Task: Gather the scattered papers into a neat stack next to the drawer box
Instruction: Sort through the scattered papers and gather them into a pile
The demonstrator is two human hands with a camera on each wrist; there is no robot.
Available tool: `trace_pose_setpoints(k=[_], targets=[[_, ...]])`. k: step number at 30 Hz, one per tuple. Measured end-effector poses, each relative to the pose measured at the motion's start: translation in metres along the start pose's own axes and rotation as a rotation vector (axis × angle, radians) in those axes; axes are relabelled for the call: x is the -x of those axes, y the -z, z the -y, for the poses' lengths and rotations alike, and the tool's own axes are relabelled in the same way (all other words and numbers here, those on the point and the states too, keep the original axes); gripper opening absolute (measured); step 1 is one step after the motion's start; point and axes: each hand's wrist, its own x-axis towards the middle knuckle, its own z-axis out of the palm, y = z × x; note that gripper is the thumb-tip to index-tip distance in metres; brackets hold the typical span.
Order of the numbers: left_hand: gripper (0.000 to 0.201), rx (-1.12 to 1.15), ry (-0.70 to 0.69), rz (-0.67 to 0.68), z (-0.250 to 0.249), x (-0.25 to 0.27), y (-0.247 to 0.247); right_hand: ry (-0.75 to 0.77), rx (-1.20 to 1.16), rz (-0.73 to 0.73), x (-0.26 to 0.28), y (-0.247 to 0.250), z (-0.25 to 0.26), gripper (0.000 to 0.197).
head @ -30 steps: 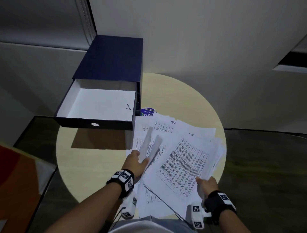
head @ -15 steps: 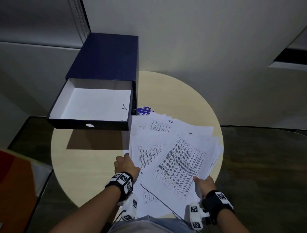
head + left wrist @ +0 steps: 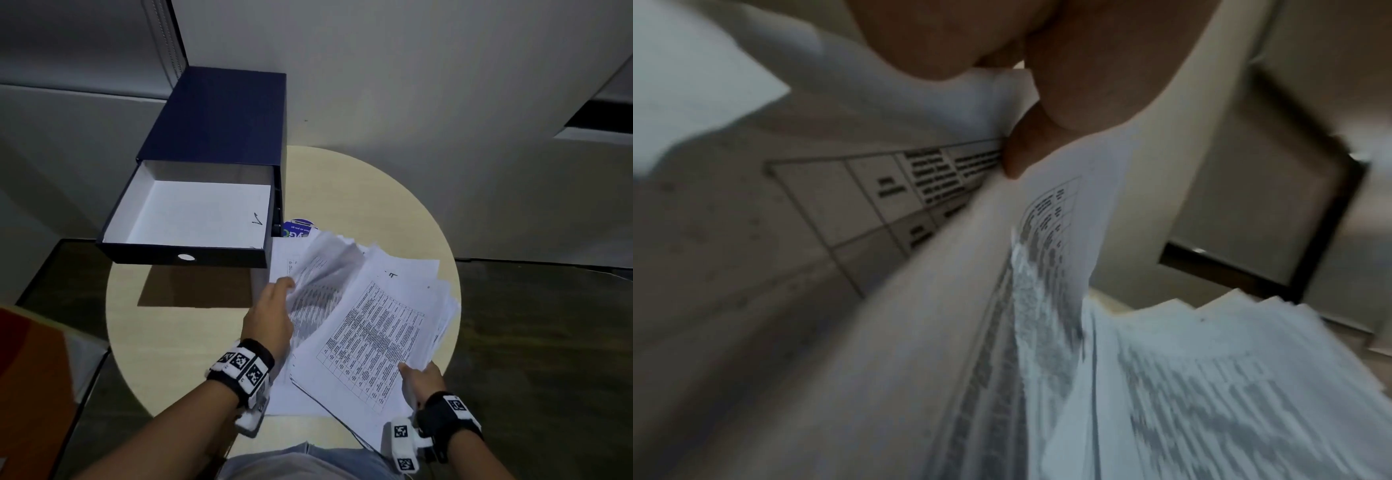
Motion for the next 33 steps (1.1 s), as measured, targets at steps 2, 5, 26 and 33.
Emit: trace_pose_setpoints(k=[2,5,26,33], targets=[[0.062,0.022,-0.154,-0.055,-0.02,-0.004,0.022,0.025,0.014,0.009,0.0,0.0,-0.001,0.065],[0.078,0.149,-0.244,-0.19,-0.05,-0.01,0.055,0.044,0.034,0.022,-0.005,0.0,-0.006,0.06],[0.069,0.144,0.446,0.635,0.02,-0.029,-0.07,-0.04,-0.342,0.224,-0.031,0.027,-0.009,0.093],[0.052,0.263,0.43,0.463,0.005,-0.03,-0.077,-0.036,-0.393,0.254,-0.04,0.024,-0.016,0.108]])
